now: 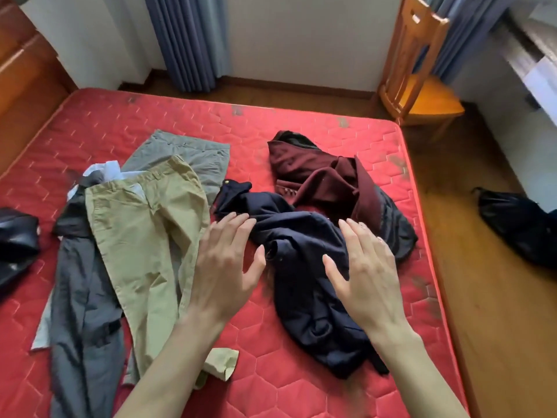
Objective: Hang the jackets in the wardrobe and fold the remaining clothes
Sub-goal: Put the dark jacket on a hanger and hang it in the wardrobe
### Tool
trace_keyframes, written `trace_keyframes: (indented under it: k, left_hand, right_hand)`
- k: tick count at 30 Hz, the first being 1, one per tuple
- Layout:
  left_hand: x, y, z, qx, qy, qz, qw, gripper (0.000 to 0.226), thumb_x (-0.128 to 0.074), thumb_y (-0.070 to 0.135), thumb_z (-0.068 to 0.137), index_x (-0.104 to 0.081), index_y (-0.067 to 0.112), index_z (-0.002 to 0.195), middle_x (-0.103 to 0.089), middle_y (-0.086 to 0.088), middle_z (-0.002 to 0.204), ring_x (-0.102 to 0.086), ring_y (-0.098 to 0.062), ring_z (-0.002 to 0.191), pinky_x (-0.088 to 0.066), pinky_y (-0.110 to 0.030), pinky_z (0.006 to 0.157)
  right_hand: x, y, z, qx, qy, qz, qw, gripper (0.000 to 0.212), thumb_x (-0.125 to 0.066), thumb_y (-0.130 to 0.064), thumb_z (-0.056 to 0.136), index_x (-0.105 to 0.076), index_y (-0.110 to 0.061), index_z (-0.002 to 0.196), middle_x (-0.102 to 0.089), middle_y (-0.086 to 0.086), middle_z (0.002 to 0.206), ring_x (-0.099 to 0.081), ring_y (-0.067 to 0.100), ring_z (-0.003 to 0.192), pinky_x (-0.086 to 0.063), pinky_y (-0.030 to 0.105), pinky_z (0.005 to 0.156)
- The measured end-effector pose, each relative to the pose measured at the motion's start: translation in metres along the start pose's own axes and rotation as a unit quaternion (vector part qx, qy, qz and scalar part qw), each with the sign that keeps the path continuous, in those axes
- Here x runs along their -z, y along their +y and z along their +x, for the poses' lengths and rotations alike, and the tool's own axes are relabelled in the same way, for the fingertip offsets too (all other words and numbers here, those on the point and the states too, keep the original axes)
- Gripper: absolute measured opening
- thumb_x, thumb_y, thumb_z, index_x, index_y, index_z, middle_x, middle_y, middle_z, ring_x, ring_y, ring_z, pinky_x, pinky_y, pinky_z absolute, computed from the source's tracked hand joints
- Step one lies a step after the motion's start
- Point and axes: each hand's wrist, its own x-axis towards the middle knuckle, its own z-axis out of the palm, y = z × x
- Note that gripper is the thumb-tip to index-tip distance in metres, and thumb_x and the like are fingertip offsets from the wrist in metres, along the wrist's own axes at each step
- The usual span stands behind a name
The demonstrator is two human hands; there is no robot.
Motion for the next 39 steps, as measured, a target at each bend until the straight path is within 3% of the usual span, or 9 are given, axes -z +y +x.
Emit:
trace_keyframes:
  k: [8, 19, 27, 35, 37, 39]
  left_hand:
    - [-0.141, -0.033, -0.030, 0.009, -0.054, -0.019, 0.998, 0.049, -0.057, 0.037, 0.093, -0.062, 0.013, 0.135, -0.062, -0.003, 0.138, -0.052, -0.024, 0.135, -0.041, -0.050, 0.112]
    - [-0.279, -0.047, -0.093, -0.012, -0.145, -0.035, 0.989, 0.046, -0.054, 0.034, 0.095, -0.061, 0.012, 0.135, -0.063, -0.002, 0.134, -0.053, -0.024, 0.132, -0.041, -0.041, 0.113]
    - [-0.341, -0.034, -0.100, -0.055, -0.174, -0.009, 0.983, 0.050, -0.047, 0.038, 0.093, -0.064, 0.011, 0.132, -0.065, -0.002, 0.131, -0.055, -0.025, 0.130, -0.046, -0.045, 0.109]
    - [-0.374, -0.001, -0.056, -0.128, -0.165, 0.011, 0.978, 0.050, -0.046, 0.036, 0.093, -0.063, 0.010, 0.132, -0.065, -0.006, 0.130, -0.056, -0.027, 0.129, -0.046, -0.046, 0.108]
    - [-0.381, 0.006, -0.046, -0.141, -0.163, 0.012, 0.976, 0.048, -0.050, 0.035, 0.094, -0.062, 0.010, 0.132, -0.065, -0.006, 0.130, -0.055, -0.027, 0.129, -0.045, -0.046, 0.109]
    - [-0.385, 0.011, -0.039, -0.151, -0.161, 0.014, 0.975, 0.046, -0.054, 0.033, 0.094, -0.061, 0.010, 0.133, -0.064, -0.005, 0.130, -0.055, -0.026, 0.129, -0.044, -0.045, 0.109]
  right_hand:
    - [-0.127, 0.065, -0.018, -0.006, -0.013, 0.040, 0.999, 0.072, -0.071, -0.033, 0.093, -0.040, -0.021, 0.157, -0.046, 0.001, 0.158, -0.044, 0.022, 0.145, -0.041, 0.049, 0.114]
    - [-0.257, 0.152, -0.108, -0.029, -0.091, 0.058, 0.994, 0.067, -0.071, -0.028, 0.093, -0.047, -0.017, 0.154, -0.052, 0.003, 0.152, -0.050, 0.022, 0.140, -0.045, 0.047, 0.110]
    - [-0.299, 0.198, -0.128, -0.185, -0.130, -0.031, 0.974, 0.081, -0.070, -0.040, 0.093, -0.033, -0.014, 0.160, -0.036, 0.012, 0.163, -0.035, 0.034, 0.150, -0.039, 0.049, 0.115]
    - [-0.308, 0.237, -0.064, -0.280, -0.131, 0.035, 0.950, 0.088, -0.055, -0.048, 0.101, -0.004, -0.016, 0.165, -0.007, 0.016, 0.171, -0.010, 0.032, 0.158, -0.020, 0.047, 0.125]
    - [-0.307, 0.249, -0.047, -0.301, -0.131, 0.068, 0.942, 0.090, -0.055, -0.050, 0.101, -0.001, -0.016, 0.165, -0.011, 0.016, 0.171, -0.011, 0.031, 0.158, -0.018, 0.047, 0.126]
    - [-0.310, 0.260, -0.036, -0.319, -0.151, 0.079, 0.932, 0.092, -0.057, -0.050, 0.100, -0.003, -0.013, 0.165, -0.029, 0.015, 0.166, -0.026, 0.032, 0.153, -0.023, 0.047, 0.124]
